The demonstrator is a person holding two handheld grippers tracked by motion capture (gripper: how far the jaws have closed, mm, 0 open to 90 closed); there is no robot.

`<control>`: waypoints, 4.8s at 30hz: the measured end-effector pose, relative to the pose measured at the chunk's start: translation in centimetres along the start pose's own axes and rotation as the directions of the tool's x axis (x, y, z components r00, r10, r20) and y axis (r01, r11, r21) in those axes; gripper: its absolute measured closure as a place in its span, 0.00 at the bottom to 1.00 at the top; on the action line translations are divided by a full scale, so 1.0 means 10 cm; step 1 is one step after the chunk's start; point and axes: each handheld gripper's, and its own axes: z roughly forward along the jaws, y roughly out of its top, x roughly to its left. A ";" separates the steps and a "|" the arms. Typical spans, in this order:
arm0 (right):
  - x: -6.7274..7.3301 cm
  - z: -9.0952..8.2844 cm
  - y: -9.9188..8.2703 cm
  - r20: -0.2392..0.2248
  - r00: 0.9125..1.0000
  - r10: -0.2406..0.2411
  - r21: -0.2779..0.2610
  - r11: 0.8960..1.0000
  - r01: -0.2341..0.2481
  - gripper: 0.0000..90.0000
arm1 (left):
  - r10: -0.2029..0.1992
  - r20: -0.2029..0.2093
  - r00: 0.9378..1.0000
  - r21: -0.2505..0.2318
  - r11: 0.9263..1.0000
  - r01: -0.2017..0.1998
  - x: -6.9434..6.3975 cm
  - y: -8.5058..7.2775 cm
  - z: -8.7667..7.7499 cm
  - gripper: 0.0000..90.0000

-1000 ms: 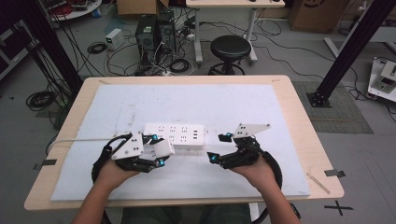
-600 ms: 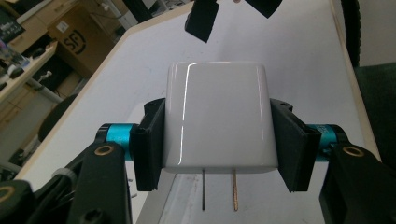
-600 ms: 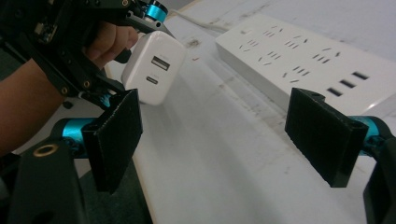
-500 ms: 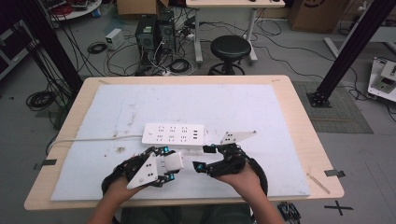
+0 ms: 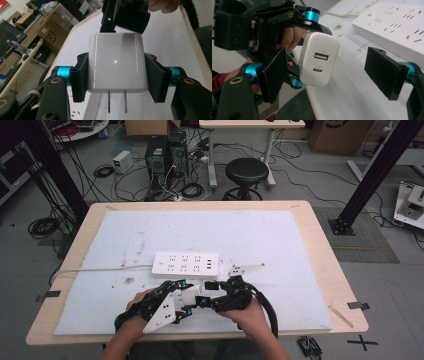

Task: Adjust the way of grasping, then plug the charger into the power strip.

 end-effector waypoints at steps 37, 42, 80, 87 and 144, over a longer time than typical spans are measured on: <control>-0.11 0.15 -0.03 -0.150 0.981 0.122 -0.009 0.992 -0.125 0.70 | -0.022 -0.046 0.999 -0.010 1.000 0.021 0.00 0.03 0.03 0.36; -0.14 0.02 0.00 -0.112 0.987 0.117 -0.047 0.991 -0.123 0.70 | -0.079 -0.053 0.995 -0.044 0.996 0.077 0.05 0.04 -0.10 0.32; -0.31 -0.22 0.35 0.232 0.971 -0.065 -0.267 0.955 0.127 0.70 | -0.326 -0.124 0.937 0.102 0.935 0.339 0.61 -0.30 -0.62 0.24; -0.31 -0.21 0.48 0.341 0.900 -0.272 -0.140 0.932 0.335 0.70 | -0.338 -0.133 0.932 0.109 0.929 0.353 0.61 -0.38 -0.64 0.24; -0.65 0.99 1.71 -0.163 0.715 -0.680 0.829 0.299 0.473 0.70 | -0.377 -0.180 0.908 0.147 0.903 0.404 0.48 -0.68 -0.99 0.24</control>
